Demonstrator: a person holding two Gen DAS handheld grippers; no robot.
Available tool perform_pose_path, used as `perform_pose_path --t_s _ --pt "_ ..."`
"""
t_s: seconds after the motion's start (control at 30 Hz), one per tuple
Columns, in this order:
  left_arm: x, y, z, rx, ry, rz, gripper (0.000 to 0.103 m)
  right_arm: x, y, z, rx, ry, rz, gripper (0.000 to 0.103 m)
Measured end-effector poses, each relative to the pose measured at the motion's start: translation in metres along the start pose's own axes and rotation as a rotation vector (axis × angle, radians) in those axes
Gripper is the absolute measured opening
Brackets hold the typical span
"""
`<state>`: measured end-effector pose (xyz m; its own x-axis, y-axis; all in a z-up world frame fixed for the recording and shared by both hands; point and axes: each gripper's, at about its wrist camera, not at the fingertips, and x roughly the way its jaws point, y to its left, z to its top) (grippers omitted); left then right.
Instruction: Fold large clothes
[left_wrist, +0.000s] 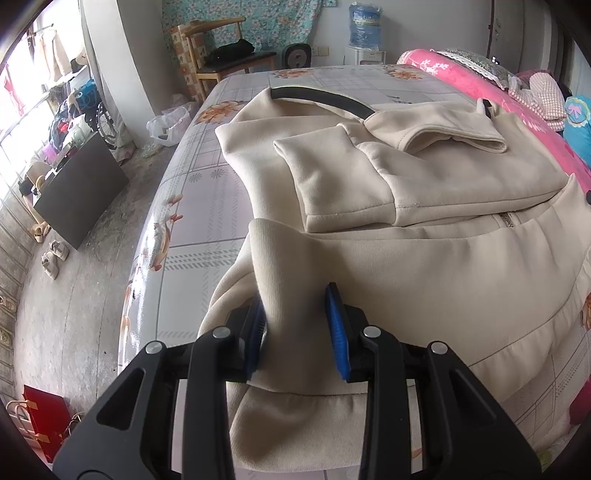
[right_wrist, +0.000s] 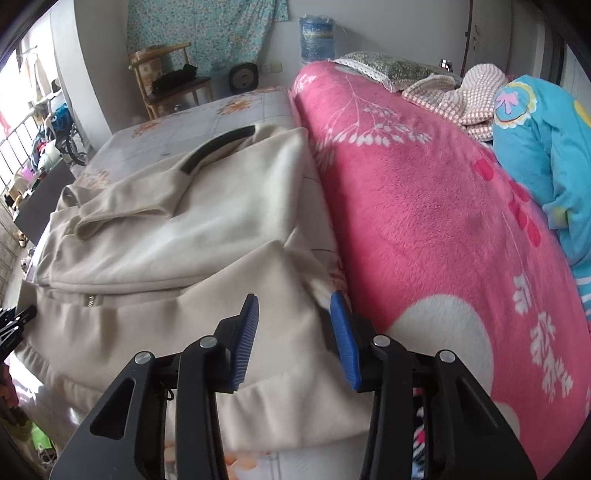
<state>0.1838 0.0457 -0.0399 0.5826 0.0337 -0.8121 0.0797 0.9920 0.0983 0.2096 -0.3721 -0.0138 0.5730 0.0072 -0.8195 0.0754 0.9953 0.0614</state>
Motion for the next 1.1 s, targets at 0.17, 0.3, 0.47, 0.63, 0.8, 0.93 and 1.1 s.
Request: perform_pose_path --t_s 0.17,0.3,0.47,0.63,0.8,0.93,1.1 --pt "0.0 0.001 0.0 -0.006 0.004 -0.009 0.031 0.016 -0.013 0.0 0.029 0.061 0.017 0.04" --pt "0.001 0.003 0.001 -0.009 0.007 -0.014 0.031 0.0 -0.01 -0.008 0.02 0.054 0.037 0.04" --pt "0.001 0.002 0.001 -0.002 0.005 -0.009 0.031 -0.015 0.003 -0.007 -0.03 0.017 0.104 0.04" --pt "0.0 0.002 0.001 -0.01 0.005 -0.015 0.031 0.008 0.007 -0.002 -0.062 0.05 0.055 0.04" --pt "0.001 0.002 0.001 -0.01 0.006 -0.018 0.032 0.02 -0.011 0.001 0.019 0.064 0.096 0.04" --pt "0.001 0.002 0.001 -0.01 0.006 -0.018 0.032 0.02 -0.017 0.0 0.036 0.108 0.155 0.041" --pt "0.001 0.002 0.001 -0.008 0.005 -0.015 0.032 0.016 -0.02 0.0 0.017 0.182 0.225 0.041"
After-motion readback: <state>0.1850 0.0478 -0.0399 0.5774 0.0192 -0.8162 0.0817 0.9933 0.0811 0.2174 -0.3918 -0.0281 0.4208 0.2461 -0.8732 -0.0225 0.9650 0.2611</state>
